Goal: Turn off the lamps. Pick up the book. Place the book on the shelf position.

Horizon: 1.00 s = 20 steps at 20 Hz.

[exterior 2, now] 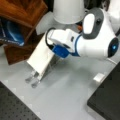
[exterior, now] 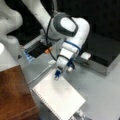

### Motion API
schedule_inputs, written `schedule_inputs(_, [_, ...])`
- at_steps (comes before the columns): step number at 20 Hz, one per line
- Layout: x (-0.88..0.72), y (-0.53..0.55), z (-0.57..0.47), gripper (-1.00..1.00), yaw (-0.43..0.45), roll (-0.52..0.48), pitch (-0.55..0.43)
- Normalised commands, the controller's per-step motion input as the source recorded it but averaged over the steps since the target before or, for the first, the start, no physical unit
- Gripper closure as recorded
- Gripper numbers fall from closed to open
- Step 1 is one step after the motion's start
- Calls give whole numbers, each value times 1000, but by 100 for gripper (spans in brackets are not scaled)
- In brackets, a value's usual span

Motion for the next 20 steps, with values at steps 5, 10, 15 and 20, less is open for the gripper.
schedule_inputs(5, [-45,-17,147,100,89,-118,31])
schedule_inputs(10, [-36,-13,471,100,36,-171,150])
schedule_inputs(15, [78,38,589,100,-10,-236,143])
schedule_inputs(20, [223,89,468,100,-92,-197,163])
